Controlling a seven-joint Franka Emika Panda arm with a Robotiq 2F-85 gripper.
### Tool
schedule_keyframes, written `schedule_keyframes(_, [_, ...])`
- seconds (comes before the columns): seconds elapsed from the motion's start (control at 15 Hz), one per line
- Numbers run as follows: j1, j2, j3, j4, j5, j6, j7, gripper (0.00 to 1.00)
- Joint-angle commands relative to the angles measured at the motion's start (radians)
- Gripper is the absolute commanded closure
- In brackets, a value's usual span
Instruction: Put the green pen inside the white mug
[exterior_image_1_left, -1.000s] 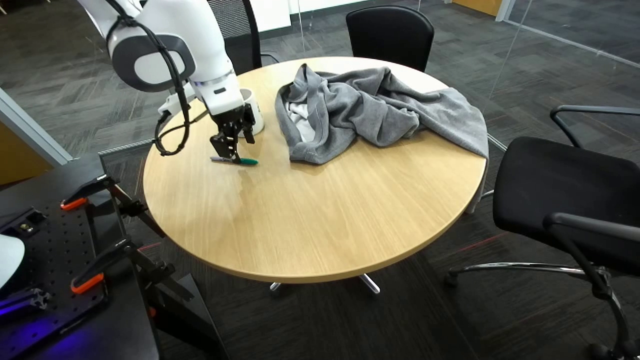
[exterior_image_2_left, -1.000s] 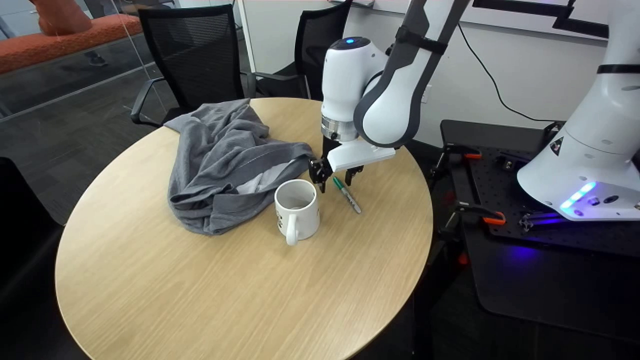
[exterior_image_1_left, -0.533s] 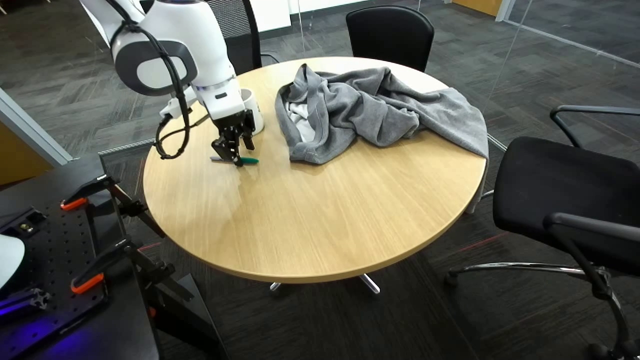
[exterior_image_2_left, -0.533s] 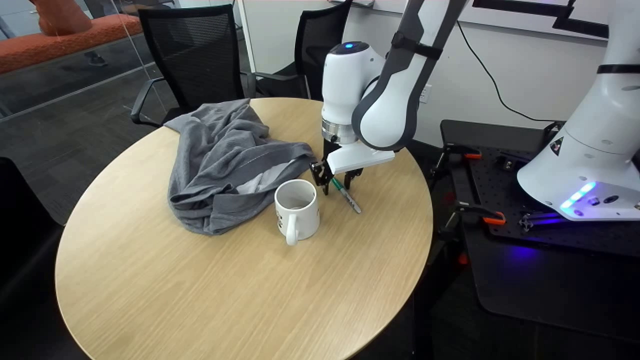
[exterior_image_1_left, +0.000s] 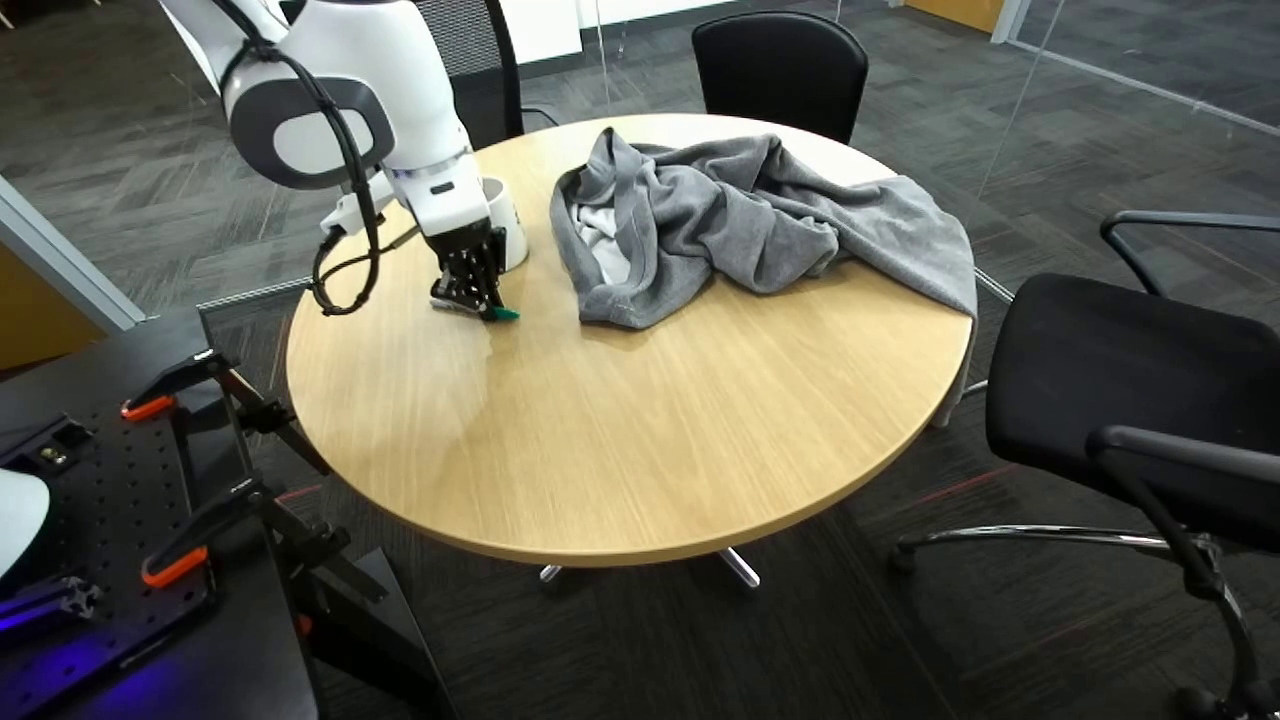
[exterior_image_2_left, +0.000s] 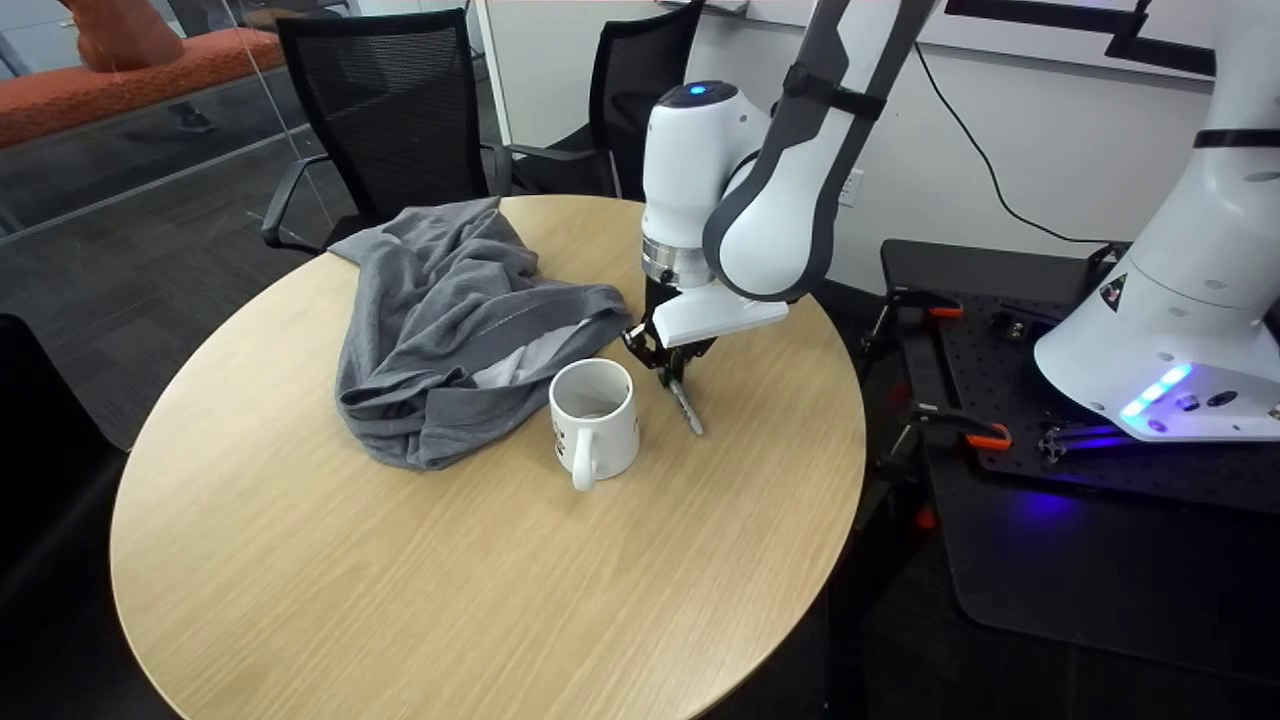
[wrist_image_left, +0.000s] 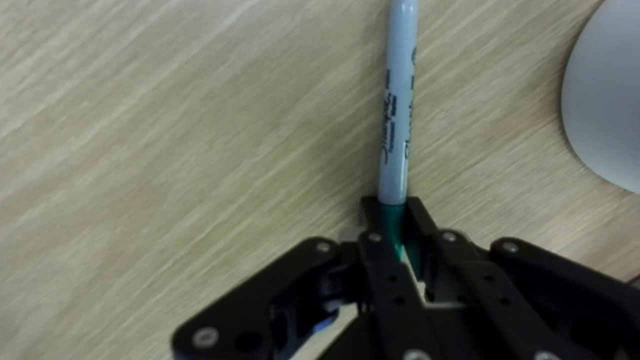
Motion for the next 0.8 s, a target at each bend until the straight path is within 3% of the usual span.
schedule_keyframes(0.0, [0.048, -0.068, -0.043, -0.039, 0.019, -0.014, -0.005, 0.97])
schedule_keyframes(0.47, [0.032, -0.257, -0.064, -0.091, -0.025, -0.133, -0.061, 0.96])
schedule_keyframes(0.73, [0.015, -0.398, -0.048, -0.11, -0.079, -0.274, -0.16, 0.96])
